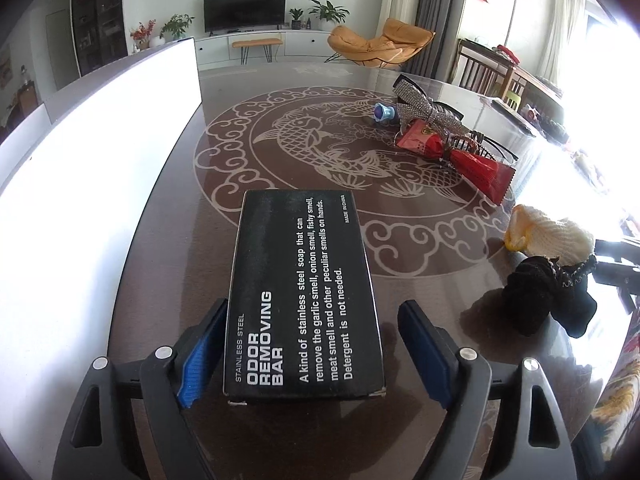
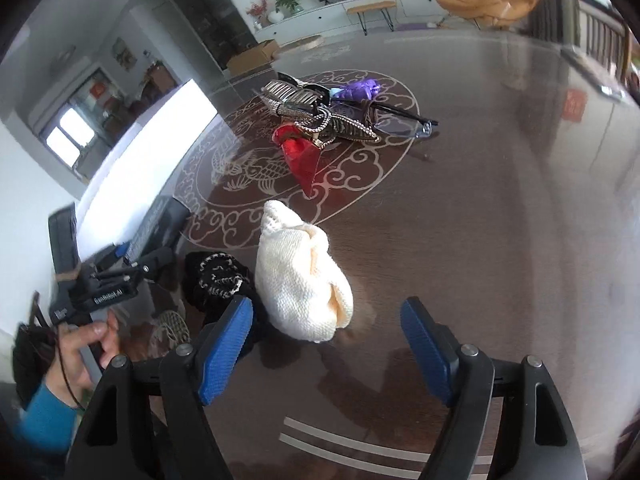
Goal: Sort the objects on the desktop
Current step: 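Carry the black box toward the bin with the left tool while the right tool grasps a black glove, then lower the black box and black glove into the bin and open both tools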
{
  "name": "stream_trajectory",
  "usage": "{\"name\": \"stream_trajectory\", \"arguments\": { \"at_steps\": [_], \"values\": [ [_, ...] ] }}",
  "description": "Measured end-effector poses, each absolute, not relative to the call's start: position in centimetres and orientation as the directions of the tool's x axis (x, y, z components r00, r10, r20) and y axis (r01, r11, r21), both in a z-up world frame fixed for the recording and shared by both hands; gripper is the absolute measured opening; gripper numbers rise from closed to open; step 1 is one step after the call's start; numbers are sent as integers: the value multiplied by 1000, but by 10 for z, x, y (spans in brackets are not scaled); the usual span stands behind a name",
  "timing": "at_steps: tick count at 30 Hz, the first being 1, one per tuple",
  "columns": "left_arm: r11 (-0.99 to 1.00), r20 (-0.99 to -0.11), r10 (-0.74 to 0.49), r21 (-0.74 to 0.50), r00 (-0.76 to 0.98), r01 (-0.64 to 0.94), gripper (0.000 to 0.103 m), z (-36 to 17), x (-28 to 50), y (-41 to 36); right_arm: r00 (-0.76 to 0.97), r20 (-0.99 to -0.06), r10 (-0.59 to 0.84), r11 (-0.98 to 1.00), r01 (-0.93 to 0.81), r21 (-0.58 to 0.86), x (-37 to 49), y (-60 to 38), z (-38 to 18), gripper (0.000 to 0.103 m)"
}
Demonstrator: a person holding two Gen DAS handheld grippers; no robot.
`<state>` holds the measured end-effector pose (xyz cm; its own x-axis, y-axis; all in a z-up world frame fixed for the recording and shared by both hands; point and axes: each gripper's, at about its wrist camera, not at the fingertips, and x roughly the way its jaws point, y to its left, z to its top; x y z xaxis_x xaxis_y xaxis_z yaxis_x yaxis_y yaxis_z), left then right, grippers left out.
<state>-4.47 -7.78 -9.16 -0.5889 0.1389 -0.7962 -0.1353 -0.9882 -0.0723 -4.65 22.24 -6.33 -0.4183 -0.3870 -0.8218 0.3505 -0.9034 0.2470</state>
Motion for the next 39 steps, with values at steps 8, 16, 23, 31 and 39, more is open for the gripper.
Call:
{"name": "stream_trajectory", "arguments": {
  "at_steps": [8,16,23,31,39],
  "values": [
    [-988,-804,122,-41,-582,-150,90,-92,-41,-74,-413,-822,-392,-799,596,81,3,189,-36,77],
    [-989,-826,81,5,-558,-150,58,-88,-47,-74,-321,-896,-309,-591,802,-84,-18,97,-69,77],
    [-972,-787,234,-201,-571,-120,58,-70,-26,-104,-293,-916,-273,-696,718,-23,-30,102,-63,31],
    [-933,-625,312,-343,-716,-107,58,40,6,-170,-333,-795,-507,-720,670,179,-45,70,39,31],
    [-965,-695,33,-209,-718,159,58,52,21,-302,-239,-688,-685,-569,765,301,-56,-98,77,31]
  ]
}}
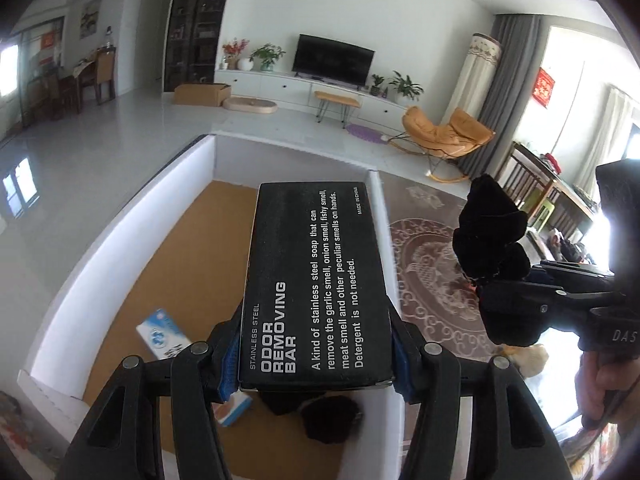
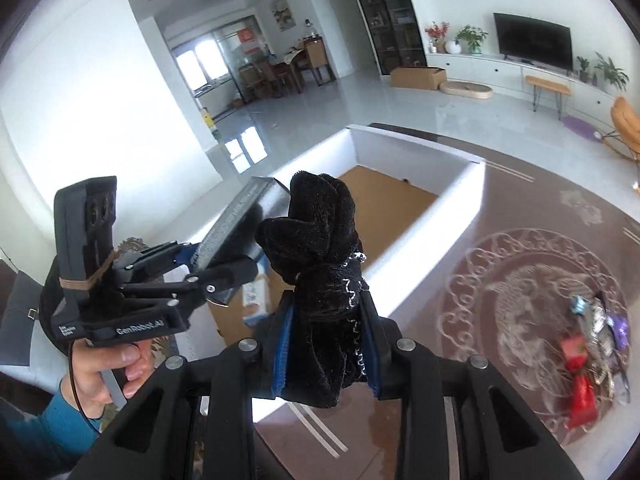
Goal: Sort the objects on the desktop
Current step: 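Lower the black box and black glove into the bin and open both tools, then grasp the cream knit glove with the right tool while the left tool reaches toward the red candy packets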
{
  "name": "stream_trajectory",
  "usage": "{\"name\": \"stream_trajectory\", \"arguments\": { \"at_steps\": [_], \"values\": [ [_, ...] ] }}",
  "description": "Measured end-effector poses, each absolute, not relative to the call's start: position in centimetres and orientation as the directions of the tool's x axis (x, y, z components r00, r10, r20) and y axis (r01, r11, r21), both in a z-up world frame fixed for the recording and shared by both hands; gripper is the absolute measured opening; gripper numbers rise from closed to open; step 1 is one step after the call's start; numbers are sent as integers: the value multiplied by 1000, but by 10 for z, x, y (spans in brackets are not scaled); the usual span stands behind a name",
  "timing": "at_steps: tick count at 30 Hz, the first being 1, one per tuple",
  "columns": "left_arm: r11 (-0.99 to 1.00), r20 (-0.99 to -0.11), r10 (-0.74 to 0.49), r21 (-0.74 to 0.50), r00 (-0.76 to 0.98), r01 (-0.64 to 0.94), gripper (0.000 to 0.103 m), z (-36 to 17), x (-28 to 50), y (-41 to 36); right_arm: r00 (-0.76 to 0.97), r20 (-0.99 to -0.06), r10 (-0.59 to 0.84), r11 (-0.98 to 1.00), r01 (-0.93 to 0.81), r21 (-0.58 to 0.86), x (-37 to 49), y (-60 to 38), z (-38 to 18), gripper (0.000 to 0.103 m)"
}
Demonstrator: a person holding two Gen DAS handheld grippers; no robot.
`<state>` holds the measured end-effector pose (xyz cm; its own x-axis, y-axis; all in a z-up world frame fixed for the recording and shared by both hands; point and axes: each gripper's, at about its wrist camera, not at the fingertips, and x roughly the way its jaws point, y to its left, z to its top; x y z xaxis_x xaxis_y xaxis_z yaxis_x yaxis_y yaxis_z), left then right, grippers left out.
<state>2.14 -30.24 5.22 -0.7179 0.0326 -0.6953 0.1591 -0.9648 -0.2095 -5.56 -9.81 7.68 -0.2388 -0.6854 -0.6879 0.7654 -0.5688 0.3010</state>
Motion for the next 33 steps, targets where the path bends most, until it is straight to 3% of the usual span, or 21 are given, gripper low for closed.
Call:
{"name": "stream_trajectory", "arguments": {
  "at_steps": [6,7,8,9,13,16,17,21,24,27,30,33],
  "values": [
    [-928,-820,-62,-163,-568,336,59,-6,32,-360,-76,-735,-674,-499,780,377,-37,-199,24,34],
    [-919,-836,-85,-144,-542,366,60,-15,34,-364,-39,-741,-670,-493,770,405,-34,-208,13,42],
    [-912,-844,-94,-140,-528,386,60,-21,35,-366,-15,-749,-662,-492,762,420,-31,-214,3,57],
    [-908,-841,-93,-148,-533,391,60,-23,37,-367,-12,-754,-657,-499,757,422,-28,-217,-5,63],
    [-914,-777,-91,-184,-623,363,68,-3,48,-351,-105,-703,-703,-516,756,403,-18,-188,0,67],
    [-939,-711,-65,-194,-700,284,75,23,54,-317,-263,-659,-705,-574,757,312,-10,-129,13,92],
    [-951,-690,-37,-198,-723,239,75,31,54,-301,-322,-653,-686,-606,749,268,-7,-104,14,95],
    [-974,-623,132,-227,-771,17,82,58,55,-220,-528,-669,-523,-760,644,86,10,3,-2,95],
    [-961,-599,259,-235,-757,-143,103,58,52,-152,-613,-701,-364,-860,510,-1,27,88,-26,95],
    [-946,-639,325,-220,-697,-240,103,34,37,-92,-589,-769,-248,-915,403,-13,30,154,-45,96],
    [-951,-725,302,-183,-619,-249,103,-15,5,-46,-510,-838,-195,-935,356,0,12,184,-70,96],
    [-955,-778,283,-176,-561,-238,103,-57,-20,-22,-501,-851,-158,-941,338,-24,1,192,-85,96]
  ]
}}
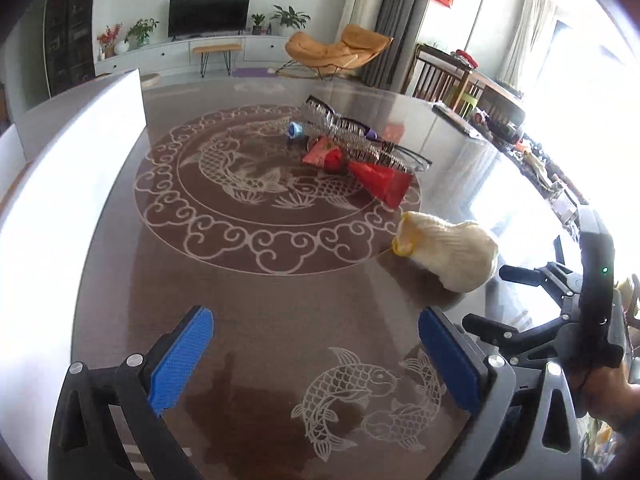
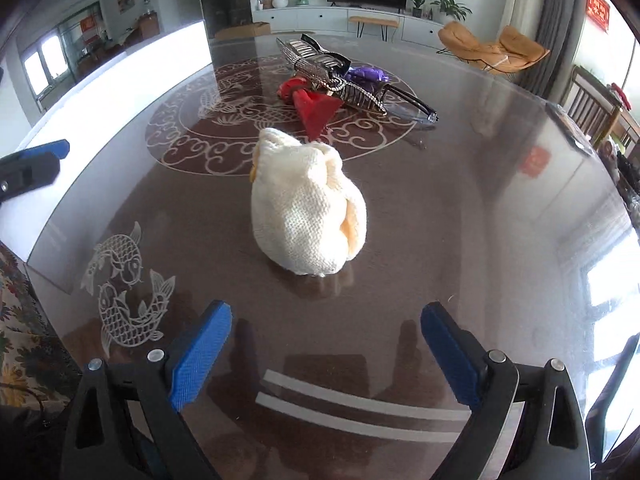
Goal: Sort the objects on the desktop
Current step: 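Grasp the cream knit glove with the right tool while the left tool reaches toward the red candy packets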
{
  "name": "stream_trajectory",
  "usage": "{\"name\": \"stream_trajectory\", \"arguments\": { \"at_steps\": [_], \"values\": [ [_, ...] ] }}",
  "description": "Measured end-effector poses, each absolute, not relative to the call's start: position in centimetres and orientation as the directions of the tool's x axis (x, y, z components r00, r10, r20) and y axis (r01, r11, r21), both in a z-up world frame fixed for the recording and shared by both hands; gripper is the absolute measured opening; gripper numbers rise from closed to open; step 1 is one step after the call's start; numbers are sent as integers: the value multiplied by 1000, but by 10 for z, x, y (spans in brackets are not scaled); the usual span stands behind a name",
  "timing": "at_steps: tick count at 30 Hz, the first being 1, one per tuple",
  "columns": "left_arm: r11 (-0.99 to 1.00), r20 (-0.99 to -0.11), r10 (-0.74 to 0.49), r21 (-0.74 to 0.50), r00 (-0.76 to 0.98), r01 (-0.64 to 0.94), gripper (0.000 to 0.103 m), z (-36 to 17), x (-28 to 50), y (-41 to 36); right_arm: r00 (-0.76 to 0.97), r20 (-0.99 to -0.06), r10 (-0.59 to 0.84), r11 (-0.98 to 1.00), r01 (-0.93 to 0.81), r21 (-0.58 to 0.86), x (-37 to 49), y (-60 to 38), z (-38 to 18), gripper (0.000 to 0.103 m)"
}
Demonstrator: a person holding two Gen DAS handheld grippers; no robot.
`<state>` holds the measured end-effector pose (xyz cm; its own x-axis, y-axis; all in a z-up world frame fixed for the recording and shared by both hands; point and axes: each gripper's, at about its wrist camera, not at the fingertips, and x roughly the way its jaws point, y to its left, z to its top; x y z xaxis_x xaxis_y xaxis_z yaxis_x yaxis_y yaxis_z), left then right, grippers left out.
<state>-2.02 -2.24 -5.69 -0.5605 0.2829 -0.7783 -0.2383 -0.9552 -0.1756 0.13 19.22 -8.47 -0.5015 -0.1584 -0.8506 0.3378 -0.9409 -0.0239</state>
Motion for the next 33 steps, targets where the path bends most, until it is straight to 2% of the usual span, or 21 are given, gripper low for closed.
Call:
{"name": "stream_trajectory", "arguments": {
  "at_steps": [4,6,14,22,27,31,33],
  "values": [
    [-968,-808,213,-98,-550,-232,103,-82,-46,-9,-535,-830,-161,-950,312,-17,-31,193,-92,98],
    [-969,-807,206,-89,-553,-232,103,-87,-56,-6,-541,-828,-149,-955,296,-22,-55,191,-93,103],
    [-985,-827,92,5,-555,-171,103,-97,-100,9,-572,-814,-102,-980,199,-17,-128,200,-95,103],
    [-983,-818,104,0,-566,-181,103,-96,-104,13,-573,-813,-102,-980,200,-19,-129,198,-100,103],
    [-933,-843,172,27,-509,-359,103,-90,-129,27,-573,-813,-101,-980,200,-19,-129,198,-100,103],
    [-862,-797,212,121,-566,-493,103,-61,-143,46,-573,-813,-101,-980,200,-19,-129,198,-100,103],
    [-835,-790,257,109,-557,-540,103,-52,-155,53,-573,-813,-101,-980,200,-19,-129,198,-100,103]
  ]
}}
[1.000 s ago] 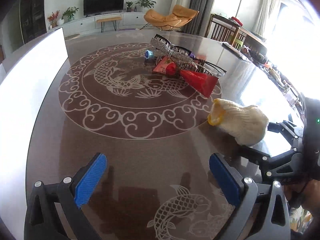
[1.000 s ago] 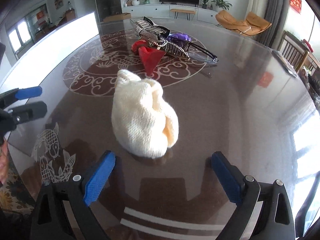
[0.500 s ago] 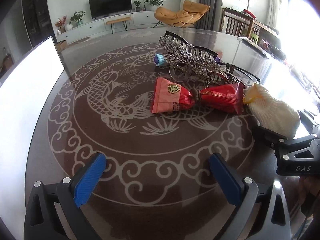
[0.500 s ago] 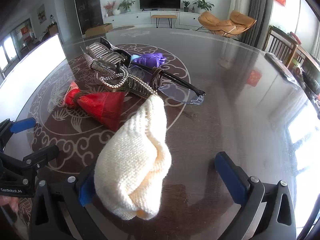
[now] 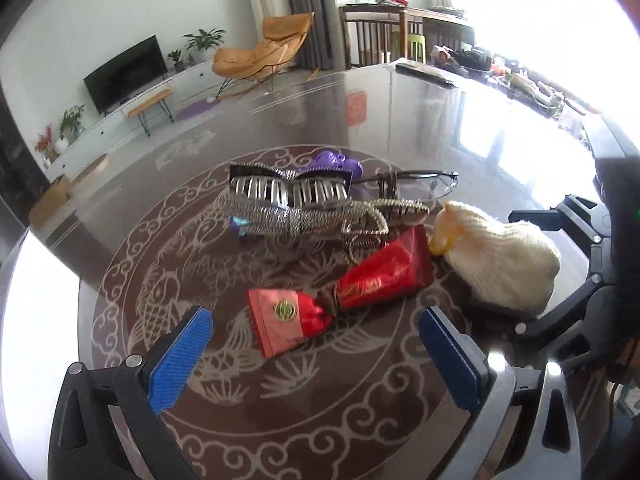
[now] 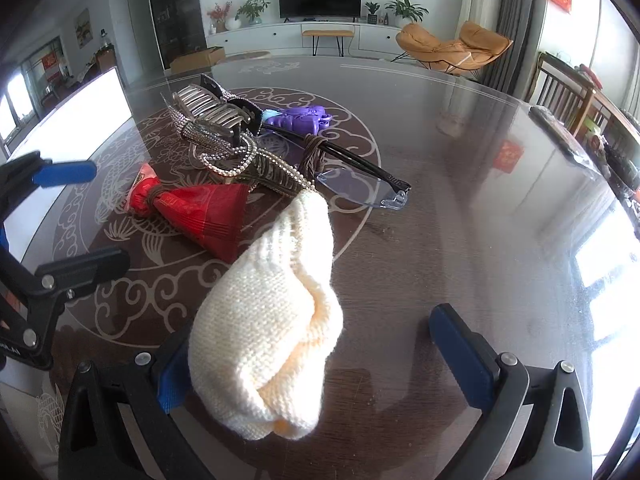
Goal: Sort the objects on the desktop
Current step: 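Grasp the cream knit glove with the right tool while the left tool reaches toward the red candy packets, then grasp a red candy packet by its twisted neck with the left tool and lift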
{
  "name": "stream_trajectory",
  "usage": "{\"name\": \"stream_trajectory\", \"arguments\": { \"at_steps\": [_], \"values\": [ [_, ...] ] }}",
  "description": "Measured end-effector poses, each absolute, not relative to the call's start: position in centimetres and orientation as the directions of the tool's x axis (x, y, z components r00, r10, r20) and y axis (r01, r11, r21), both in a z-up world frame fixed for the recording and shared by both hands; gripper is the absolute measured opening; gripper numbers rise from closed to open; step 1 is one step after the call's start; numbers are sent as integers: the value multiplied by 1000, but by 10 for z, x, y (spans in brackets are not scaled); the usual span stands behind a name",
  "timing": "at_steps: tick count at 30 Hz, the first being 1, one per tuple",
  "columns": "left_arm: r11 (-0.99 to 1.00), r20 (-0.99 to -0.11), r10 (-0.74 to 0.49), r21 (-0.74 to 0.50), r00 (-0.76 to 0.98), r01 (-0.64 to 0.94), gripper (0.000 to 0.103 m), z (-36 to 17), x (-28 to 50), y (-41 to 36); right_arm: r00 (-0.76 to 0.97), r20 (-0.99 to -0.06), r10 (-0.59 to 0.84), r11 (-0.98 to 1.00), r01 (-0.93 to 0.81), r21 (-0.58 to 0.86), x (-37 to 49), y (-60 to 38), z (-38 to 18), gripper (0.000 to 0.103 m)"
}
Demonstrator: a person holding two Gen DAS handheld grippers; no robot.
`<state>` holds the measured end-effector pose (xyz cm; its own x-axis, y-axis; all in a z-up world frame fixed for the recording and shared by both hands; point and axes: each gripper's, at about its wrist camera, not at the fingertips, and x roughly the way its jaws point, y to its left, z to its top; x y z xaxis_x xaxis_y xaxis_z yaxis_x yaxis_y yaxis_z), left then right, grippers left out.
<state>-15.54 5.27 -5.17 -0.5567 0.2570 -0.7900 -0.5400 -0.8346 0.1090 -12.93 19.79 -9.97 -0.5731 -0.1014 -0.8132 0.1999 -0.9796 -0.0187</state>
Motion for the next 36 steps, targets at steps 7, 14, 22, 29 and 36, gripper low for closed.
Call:
{"name": "stream_trajectory", "arguments": {
  "at_steps": [7,14,22,29,36],
  "values": [
    [-778,-873,306,0,-379,-628,88,-84,-189,67,-573,-813,-101,-980,200,-19,-129,198,-100,103],
    [-863,-856,293,-44,-426,-504,33,-81,-174,35,-573,-813,-101,-980,199,-19,-127,196,-100,103],
    [-938,-911,244,-134,-333,-320,34,-74,-117,-4,-573,-813,-101,-980,199,-19,-127,196,-100,103],
    [-911,-857,176,44,-484,-411,92,-55,-114,14,-573,-813,-101,-980,199,-19,-127,196,-100,103],
    [-851,-857,301,-44,-417,-524,92,-64,-133,41,-573,-813,-100,-980,199,-19,-127,196,-100,103]
  ]
}}
